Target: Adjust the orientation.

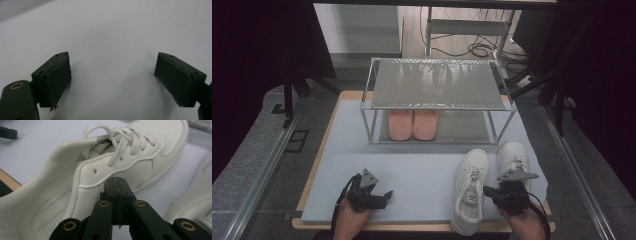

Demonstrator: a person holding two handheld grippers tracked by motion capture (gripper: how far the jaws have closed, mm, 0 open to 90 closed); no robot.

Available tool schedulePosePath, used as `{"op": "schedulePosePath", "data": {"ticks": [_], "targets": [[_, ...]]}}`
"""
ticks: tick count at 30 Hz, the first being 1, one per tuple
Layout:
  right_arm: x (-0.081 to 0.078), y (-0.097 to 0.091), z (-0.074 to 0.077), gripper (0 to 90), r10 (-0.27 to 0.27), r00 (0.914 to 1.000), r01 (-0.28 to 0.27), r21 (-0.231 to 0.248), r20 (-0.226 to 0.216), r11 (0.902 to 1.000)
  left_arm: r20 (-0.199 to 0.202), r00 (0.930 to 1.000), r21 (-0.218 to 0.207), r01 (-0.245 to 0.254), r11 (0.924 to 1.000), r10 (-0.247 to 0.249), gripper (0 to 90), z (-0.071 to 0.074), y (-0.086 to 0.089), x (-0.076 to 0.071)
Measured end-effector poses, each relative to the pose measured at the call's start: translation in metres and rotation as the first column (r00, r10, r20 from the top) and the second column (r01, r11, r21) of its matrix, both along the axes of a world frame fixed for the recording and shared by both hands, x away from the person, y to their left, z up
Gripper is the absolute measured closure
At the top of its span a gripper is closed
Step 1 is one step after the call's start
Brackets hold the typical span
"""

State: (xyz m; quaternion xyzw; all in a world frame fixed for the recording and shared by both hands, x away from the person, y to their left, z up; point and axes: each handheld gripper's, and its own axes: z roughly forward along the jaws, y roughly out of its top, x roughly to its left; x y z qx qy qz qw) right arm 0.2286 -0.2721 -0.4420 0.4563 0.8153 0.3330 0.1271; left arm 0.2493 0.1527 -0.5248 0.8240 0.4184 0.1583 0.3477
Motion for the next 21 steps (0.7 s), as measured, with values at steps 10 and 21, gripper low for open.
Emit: {"op": "schedulePosePath", "data": {"ticks": [10,21], "targets": [[-0.006,-0.003,-0.01,90.0,-0.038,0.9993,0.038,-0.025,-0.006,0.999,0.0,1.0,0.0,0.0,1.0,0.0,13.8,0.0,0.0,0.0],[-0.014,0.009,-0.027,90.0,-0.081,0.9966,0.082,-0.056,0.011,0.9951,0.0,1.0,0.0,0.0,1.0,0.0,13.8,0.0,0.0,0.0]]}}
